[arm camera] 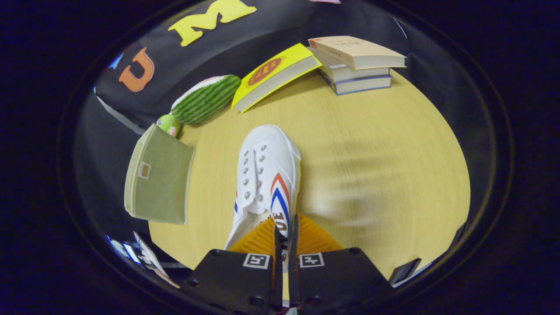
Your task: Open the storage box then place both shoes into the box .Put the left shoe in first, then the right shoe, with the right side of both shoes facing outward in a uniform manner.
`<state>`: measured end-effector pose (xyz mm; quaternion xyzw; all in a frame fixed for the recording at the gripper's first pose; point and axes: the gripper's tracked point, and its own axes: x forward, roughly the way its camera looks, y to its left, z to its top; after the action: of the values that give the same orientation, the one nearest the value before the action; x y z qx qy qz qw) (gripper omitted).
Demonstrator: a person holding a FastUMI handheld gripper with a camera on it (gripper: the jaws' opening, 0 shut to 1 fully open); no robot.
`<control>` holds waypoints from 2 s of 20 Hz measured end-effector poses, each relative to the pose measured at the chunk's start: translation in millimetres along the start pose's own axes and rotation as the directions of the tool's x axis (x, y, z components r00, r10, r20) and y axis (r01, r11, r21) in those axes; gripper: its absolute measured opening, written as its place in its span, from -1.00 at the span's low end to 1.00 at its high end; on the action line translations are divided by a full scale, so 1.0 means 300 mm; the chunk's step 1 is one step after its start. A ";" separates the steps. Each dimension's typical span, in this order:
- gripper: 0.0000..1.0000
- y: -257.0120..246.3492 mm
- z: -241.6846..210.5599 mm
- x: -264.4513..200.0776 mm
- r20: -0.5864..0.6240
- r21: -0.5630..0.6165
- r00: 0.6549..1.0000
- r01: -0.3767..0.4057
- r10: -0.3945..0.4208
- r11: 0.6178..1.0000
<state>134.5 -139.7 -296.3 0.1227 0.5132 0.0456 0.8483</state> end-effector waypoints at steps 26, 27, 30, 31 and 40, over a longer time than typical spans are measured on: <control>-0.79 1.067 0.074 -0.131 0.144 -0.020 0.960 -0.238 0.239 0.971; -0.79 1.099 0.065 -0.112 0.146 -0.018 0.960 -0.238 0.238 0.971; -0.79 1.199 0.037 -0.057 0.145 0.024 0.955 -0.265 0.259 0.964; -0.79 1.218 0.037 -0.040 0.157 0.032 0.954 -0.265 0.257 0.964; -0.77 1.230 0.017 0.099 0.238 0.086 0.953 -0.212 0.186 0.974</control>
<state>170.7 222.0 -225.6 0.2251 0.3990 0.0879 0.8845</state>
